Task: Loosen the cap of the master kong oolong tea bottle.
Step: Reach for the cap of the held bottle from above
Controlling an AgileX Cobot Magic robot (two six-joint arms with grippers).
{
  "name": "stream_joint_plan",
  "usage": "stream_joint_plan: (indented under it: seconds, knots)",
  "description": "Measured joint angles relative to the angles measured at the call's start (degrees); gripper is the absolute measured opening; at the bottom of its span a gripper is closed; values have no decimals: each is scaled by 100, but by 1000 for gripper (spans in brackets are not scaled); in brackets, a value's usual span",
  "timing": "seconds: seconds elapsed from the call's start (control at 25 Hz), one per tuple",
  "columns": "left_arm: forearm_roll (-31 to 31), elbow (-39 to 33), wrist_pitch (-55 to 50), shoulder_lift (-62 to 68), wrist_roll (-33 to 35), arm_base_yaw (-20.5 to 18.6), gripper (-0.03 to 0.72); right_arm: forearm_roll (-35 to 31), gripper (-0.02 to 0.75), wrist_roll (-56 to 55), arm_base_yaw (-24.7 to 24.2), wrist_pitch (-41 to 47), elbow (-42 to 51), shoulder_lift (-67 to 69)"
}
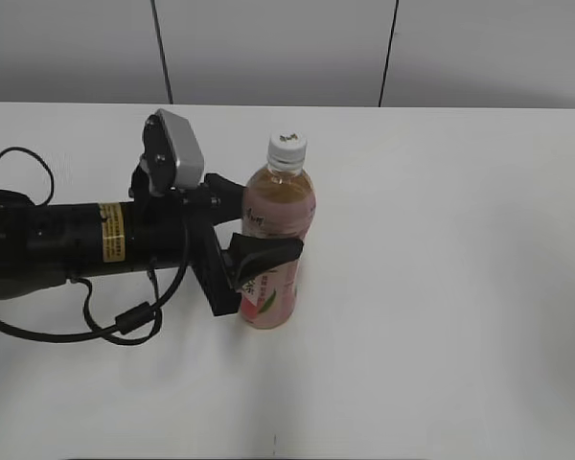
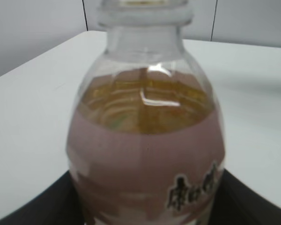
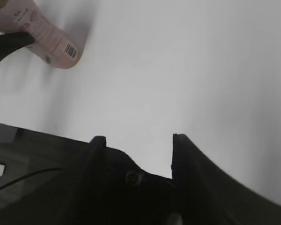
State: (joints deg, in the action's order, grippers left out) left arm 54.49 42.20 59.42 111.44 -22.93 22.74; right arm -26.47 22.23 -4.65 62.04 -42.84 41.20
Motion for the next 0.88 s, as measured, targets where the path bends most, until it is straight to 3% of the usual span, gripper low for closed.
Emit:
stream_joint_plan:
  seconds: [0.68, 0.88]
  knots:
    - [16, 0, -186, -82, 0, 0, 419, -339, 347, -204, 0, 377, -1322, 2462]
    - [55, 0, -432, -207, 51, 6, 419, -358, 347, -375, 515, 409, -1838, 2882]
